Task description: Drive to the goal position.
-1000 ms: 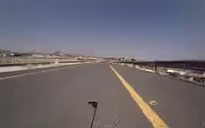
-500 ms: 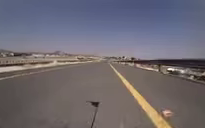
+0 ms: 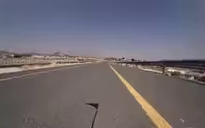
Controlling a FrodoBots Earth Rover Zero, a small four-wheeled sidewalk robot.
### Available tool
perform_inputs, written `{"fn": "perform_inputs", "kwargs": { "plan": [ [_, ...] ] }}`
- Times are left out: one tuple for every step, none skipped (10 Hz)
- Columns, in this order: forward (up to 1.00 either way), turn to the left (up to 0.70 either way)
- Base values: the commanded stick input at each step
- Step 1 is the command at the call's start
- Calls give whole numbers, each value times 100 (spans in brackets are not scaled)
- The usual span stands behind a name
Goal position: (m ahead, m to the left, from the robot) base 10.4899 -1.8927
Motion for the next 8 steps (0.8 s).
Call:
{"fn": "perform_inputs", "kwargs": {
  "plan": [
    [70,0],
    [70,0],
    [70,0],
    [70,0],
    [70,0],
    [70,0],
    [70,0],
    [70,0]
  ]
}}
